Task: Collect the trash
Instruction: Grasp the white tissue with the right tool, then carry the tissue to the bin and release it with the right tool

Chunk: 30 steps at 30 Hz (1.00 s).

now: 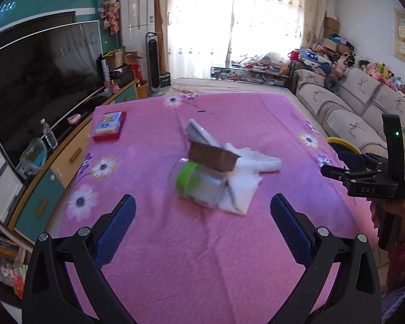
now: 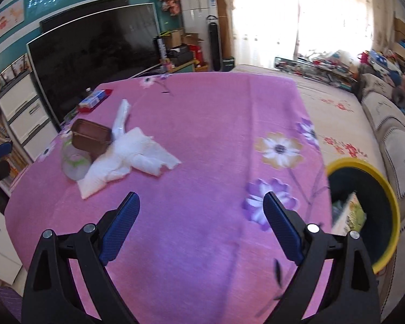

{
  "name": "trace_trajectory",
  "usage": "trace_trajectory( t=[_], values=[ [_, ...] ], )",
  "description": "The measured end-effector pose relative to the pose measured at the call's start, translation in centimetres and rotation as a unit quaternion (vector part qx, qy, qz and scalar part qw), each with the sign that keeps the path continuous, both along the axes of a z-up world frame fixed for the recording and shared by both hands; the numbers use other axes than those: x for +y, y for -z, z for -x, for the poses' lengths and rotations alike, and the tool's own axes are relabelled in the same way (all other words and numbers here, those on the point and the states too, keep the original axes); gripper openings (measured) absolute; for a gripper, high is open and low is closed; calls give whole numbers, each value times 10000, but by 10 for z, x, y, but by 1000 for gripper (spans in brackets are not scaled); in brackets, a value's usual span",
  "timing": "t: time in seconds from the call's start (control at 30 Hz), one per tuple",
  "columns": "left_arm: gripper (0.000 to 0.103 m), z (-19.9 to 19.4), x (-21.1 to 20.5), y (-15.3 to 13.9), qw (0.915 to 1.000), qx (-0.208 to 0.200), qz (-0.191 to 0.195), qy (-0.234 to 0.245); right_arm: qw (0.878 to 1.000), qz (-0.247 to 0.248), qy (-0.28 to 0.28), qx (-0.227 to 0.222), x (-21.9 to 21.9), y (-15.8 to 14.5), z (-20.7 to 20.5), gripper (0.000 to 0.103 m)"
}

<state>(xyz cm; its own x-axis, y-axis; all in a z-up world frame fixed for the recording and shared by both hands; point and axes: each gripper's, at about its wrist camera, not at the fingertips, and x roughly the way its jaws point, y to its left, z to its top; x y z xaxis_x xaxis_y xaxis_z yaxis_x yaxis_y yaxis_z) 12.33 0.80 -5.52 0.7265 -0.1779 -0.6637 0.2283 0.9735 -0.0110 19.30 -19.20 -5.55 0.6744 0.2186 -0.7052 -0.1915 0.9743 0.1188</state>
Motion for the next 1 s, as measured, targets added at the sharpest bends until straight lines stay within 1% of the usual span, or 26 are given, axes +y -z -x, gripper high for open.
trace_trajectory(
  t=[0.1, 0.2, 0.4, 0.53, 0.6, 0.67, 0.73, 0.8, 0.87, 0.93, 1.0],
  values=[
    [98, 2, 24, 10, 9998, 97, 71, -156, 9992, 25, -386, 33, 38, 0, -22, 88],
    [98, 4, 24, 14, 9996, 134, 157, -172, 9978, 68, -640, 136, 64, 2, -42, 88],
    [98, 3, 25, 16, 9994, 149, 275, -111, 9953, 489, -732, 413, 97, 18, -78, 88],
    [98, 0, 26, 17, 9989, 219, 383, -146, 9937, 588, -799, 529, 105, 26, -85, 88],
    [98, -1, 27, 19, 9987, 252, 417, -157, 9926, 657, -832, 592, 110, 30, -86, 82],
    [98, -2, 26, 20, 9985, 271, 445, -139, 9912, 686, -910, 675, 115, 35, -86, 68],
    [98, -2, 24, 22, 9985, 281, 447, -120, 9909, 666, -953, 682, 116, 38, -84, 64],
    [98, -3, 22, 23, 9985, 301, 441, -99, 9911, 626, -965, 676, 116, 38, -82, 53],
    [98, -3, 19, 26, 9984, 330, 441, -85, 9916, 629, -931, 645, 113, 35, -79, 24],
    [98, -4, 19, 28, 9984, 336, 450, -66, 9914, 592, -958, 670, 111, 34, -77, 11],
    [98, -4, 17, 28, 9984, 335, 449, -61, 9917, 564, -946, 669, 107, 33, -73, 8]
  ],
)
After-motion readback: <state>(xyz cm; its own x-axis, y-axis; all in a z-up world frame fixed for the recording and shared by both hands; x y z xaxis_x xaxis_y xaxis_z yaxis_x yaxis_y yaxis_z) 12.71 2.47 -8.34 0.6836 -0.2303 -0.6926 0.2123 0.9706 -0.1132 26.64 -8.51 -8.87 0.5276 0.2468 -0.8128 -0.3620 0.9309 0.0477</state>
